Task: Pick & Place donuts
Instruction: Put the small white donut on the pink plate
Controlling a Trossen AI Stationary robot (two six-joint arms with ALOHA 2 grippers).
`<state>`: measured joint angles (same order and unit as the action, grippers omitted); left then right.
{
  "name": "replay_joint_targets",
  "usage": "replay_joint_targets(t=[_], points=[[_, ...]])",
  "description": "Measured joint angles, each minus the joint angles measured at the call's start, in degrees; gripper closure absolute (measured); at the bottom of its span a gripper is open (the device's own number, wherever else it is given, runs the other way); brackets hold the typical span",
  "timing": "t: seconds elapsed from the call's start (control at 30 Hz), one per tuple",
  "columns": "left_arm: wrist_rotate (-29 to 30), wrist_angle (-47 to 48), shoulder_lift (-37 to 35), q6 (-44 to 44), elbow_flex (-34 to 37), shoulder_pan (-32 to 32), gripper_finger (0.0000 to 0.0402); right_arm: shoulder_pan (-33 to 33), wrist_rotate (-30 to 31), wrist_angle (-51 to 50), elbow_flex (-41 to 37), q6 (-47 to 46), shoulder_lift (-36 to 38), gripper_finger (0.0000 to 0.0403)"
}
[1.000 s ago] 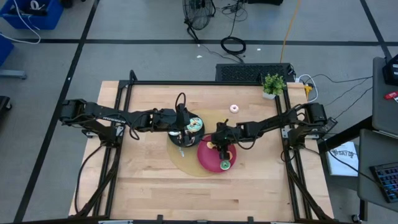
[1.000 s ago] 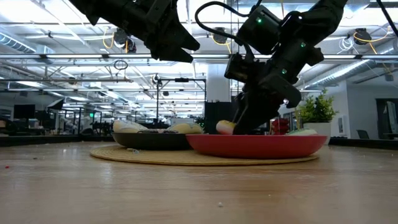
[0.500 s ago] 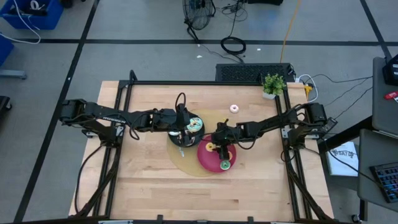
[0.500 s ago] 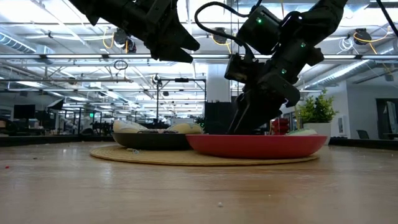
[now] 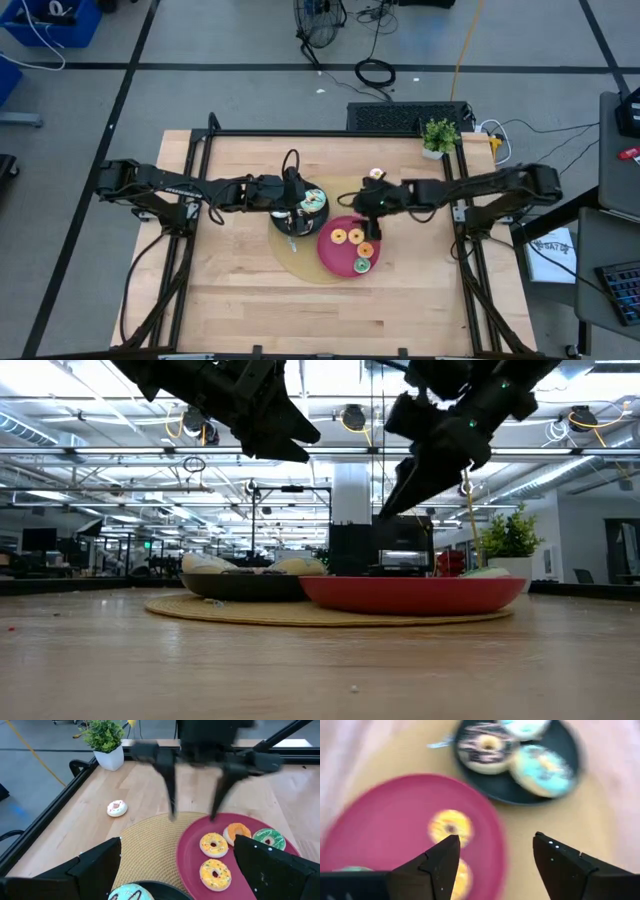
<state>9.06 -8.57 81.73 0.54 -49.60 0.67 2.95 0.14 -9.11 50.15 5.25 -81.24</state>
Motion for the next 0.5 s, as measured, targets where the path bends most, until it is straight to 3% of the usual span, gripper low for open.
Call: replay_joint_targets(t=[0.2,0.5], points=[[0.0,-0.1,0.0,0.0,0.0,0.0,0.0021,4.6,11.3,-8.6,0.0,0.4,4.1,0.0178],[-0.1,0.0,0.0,1.2,0.0,0.0,0.0021,18.8,10.1,-12.2,0.0,0.0,1.2,0.0161]])
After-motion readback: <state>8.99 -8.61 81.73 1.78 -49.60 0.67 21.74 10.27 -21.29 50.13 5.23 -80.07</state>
